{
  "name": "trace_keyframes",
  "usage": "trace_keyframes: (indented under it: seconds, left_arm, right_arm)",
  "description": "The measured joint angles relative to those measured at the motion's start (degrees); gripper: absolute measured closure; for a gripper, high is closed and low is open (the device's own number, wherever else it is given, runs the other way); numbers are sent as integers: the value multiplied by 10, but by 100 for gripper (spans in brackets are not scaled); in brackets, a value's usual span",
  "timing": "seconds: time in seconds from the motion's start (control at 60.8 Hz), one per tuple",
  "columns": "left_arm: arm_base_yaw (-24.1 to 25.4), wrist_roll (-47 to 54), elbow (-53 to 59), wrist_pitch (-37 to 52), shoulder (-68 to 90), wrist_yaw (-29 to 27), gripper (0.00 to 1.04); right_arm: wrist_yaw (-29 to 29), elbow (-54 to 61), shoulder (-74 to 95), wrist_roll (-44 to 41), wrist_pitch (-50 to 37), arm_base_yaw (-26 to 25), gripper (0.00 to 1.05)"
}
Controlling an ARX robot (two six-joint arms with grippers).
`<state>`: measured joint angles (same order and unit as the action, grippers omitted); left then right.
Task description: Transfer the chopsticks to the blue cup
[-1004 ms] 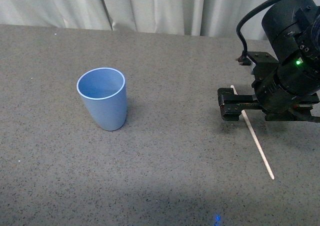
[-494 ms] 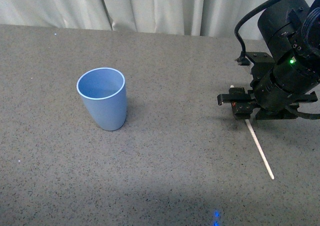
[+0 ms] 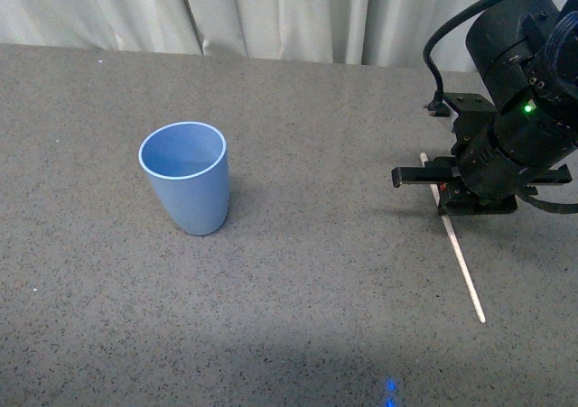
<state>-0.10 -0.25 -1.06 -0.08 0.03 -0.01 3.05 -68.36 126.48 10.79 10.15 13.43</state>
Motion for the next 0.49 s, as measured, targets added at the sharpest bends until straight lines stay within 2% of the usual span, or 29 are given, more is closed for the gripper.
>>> trace_keyframes:
  seconds: [0.165,0.346,0.494]
  left_arm:
    - [0,0,0,0,0,0,7]
    - [0,0,0,0,0,0,7]
    - [0,0,0,0,0,0,7]
  right_arm:
    - [8,85,-82,1,-144,23,104]
    - [53,163,-183,-11,-398,80,104]
    - [94,174,-182,-29,-589,137,104]
